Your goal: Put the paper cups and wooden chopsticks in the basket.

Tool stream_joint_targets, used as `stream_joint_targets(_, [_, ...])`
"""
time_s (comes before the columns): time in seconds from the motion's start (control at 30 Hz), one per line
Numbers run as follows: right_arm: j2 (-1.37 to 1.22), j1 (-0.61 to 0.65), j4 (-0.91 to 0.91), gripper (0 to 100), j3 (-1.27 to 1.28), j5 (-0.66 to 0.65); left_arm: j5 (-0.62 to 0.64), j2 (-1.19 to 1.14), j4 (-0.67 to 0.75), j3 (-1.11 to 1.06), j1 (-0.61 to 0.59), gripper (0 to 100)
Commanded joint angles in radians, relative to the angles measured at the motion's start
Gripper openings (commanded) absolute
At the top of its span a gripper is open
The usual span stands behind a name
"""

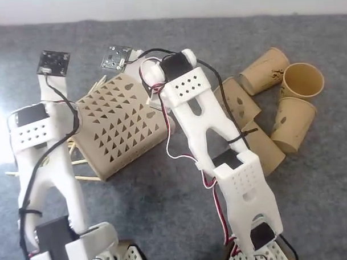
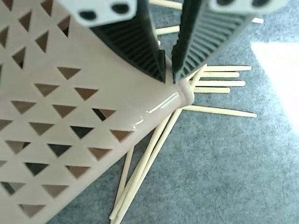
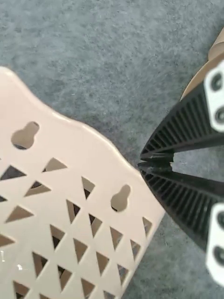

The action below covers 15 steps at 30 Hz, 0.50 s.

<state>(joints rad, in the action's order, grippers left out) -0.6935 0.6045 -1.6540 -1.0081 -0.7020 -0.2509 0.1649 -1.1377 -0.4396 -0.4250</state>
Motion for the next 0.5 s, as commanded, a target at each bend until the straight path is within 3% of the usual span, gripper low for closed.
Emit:
stream_joint_targets(0.0, [0.071,0.005,-0.007,0.9,-0.052,-0.012,-0.011,0.029,-0.107,0.035,-0.005,2])
stream_joint_targets(0.2, [0.067,-0.031,-0.012,0.9,-0.048,-0.006,-0.023,0.130,-0.327,0.260,-0.041,2])
stream_joint_targets(0.3, [0.067,-0.061,-0.041,0.9,-0.051,-0.011,-0.098,0.123,-0.319,0.234,-0.084,2])
stream_joint_targets(0.47, [0.065,-0.108,-0.051,0.9,-0.048,-0.012,-0.106,0.052,-0.230,0.156,-0.129,2])
